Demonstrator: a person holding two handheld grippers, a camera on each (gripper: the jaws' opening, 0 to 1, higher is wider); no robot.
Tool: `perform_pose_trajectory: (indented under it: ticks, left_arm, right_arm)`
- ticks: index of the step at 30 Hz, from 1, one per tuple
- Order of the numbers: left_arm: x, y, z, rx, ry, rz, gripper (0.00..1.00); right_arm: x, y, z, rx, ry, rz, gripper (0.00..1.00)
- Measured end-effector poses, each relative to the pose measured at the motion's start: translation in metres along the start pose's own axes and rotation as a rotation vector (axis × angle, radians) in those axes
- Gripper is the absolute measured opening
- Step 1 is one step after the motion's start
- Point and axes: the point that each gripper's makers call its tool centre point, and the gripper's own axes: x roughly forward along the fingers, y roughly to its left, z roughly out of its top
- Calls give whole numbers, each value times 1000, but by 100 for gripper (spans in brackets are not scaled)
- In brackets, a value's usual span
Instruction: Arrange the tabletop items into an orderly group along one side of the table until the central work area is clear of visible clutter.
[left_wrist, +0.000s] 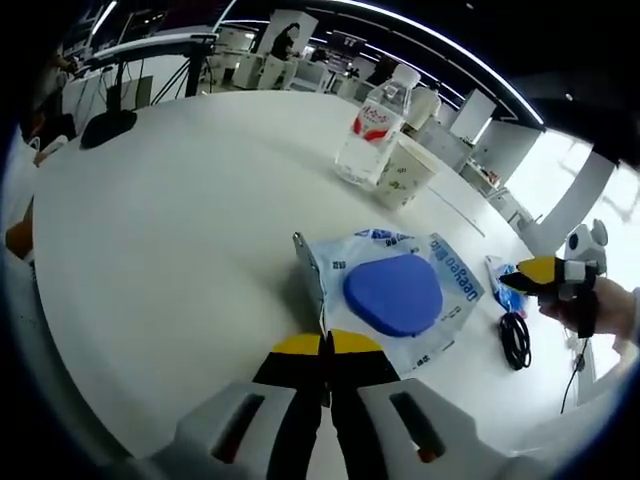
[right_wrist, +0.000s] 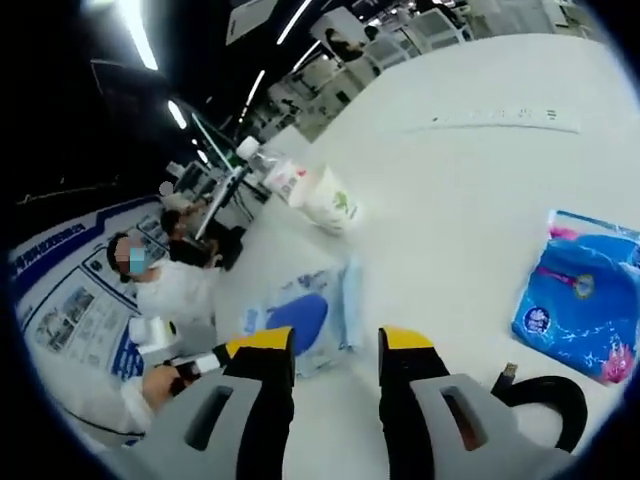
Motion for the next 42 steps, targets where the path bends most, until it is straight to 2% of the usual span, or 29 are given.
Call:
perform_pose_trajectory:
  ticks: [5, 9, 12, 18, 20, 21, 23, 35, 42]
  left_arm:
    - [0, 1, 0, 19, 7, 2, 0]
    - [1, 3, 0, 23, 10, -5, 0]
    - [3, 5, -1, 24, 10, -8, 0]
    - [4, 6, -1, 24, 2, -4, 0]
    - [5, 7, -1, 26, 2, -4, 0]
    - [5, 7, -2, 27, 2, -5, 0]
    - [6, 8, -2, 32, 4, -4, 0]
    - [6, 7, 0, 64, 9, 16, 0]
    - [11, 4, 5, 122, 27, -2, 0]
  right_arm:
    - [17, 1, -13, -33, 60, -14, 31]
    - [26, 1, -16, -10, 59, -16, 30]
    - [28, 4, -23, -31, 80, -14, 19]
    - [29, 0, -23, -33, 58, -35, 12]
    - [29, -4, -26, -50, 73, -46, 0]
    - [27, -11, -29, -43, 88, -85, 0]
    - [27, -10, -28, -55, 76, -63, 0]
    - [18, -5, -34, -130, 105, -57, 0]
    - [7, -10, -55, -71, 121, -57, 0]
